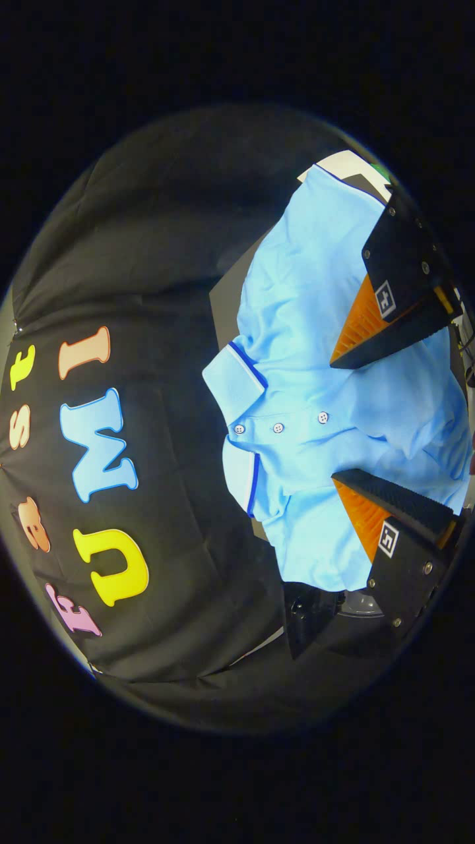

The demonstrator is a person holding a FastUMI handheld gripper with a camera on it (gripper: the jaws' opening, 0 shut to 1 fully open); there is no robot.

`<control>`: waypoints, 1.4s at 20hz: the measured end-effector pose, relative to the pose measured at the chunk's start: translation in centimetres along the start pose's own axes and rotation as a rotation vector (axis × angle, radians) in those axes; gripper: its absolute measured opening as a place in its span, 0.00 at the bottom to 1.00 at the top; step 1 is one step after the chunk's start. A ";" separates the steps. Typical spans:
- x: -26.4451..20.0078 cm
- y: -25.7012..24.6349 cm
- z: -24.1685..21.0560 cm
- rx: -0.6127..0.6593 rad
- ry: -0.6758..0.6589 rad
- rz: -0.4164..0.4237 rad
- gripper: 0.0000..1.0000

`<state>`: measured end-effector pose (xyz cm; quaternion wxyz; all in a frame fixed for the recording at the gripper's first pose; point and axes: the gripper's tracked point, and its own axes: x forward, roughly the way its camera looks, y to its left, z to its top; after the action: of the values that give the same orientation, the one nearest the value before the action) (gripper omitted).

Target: Put the clothes into the washing machine and then close the washing machine lid.

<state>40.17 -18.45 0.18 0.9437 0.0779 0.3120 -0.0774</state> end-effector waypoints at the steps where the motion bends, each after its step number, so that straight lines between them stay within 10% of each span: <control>1: -0.2 -0.1 -0.2 -0.005 0.005 -0.002 0.95; 11: 0.1 -0.7 -0.6 -0.049 0.052 -0.145 0.86; 22: -0.2 -1.5 -0.5 -0.059 0.045 -0.075 0.14; 28: -0.4 -1.7 0.3 0.039 -0.041 -0.036 0.01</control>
<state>39.69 -20.11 0.44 0.9466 0.0889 0.2925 -0.1021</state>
